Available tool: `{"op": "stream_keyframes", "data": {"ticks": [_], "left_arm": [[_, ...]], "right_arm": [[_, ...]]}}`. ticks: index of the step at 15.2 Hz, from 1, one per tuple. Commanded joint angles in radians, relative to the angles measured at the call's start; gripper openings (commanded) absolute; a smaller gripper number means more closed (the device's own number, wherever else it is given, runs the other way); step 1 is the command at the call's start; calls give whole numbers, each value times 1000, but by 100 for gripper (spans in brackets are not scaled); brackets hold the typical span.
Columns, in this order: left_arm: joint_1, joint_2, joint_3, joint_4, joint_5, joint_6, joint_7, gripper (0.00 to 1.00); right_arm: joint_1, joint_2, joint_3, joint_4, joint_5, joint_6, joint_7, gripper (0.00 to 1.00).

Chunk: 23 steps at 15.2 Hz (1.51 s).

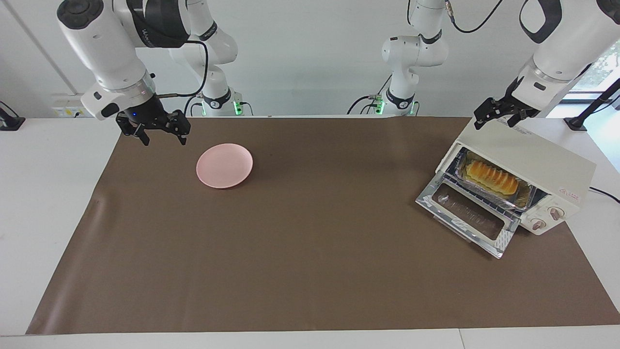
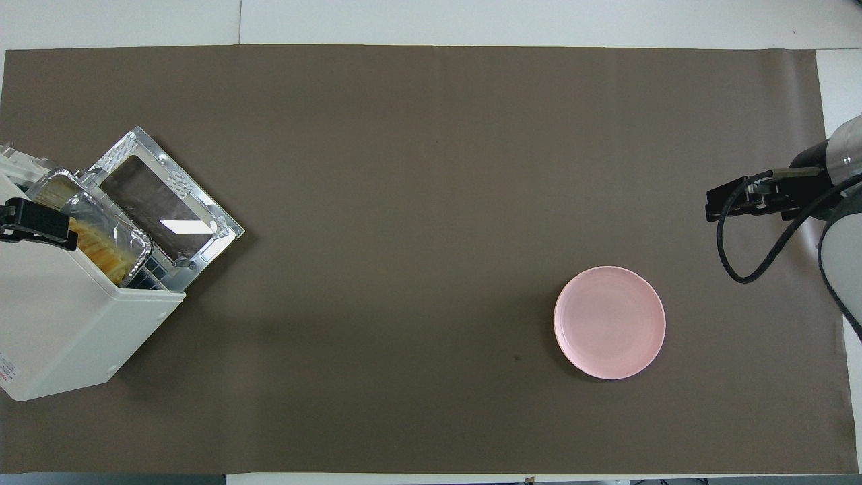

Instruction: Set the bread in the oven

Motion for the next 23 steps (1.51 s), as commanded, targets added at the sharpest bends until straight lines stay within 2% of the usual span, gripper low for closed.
{"op": "stream_keyframes", "data": {"ticks": [1,13,23], "left_arm": [[4,-14,-13,-15,4,38,16,100],[6,24,-39,-7,-27,51,15,100],[2,26,-62,-5,-24,77,-8,100]], "right_arm": [[-10,-16,8,-15,-14,-9,-12,100],[-11,-16,8,-15,-16,-8,-12,100],[-11,-16,8,-15,-14,-8,-12,100]]}}
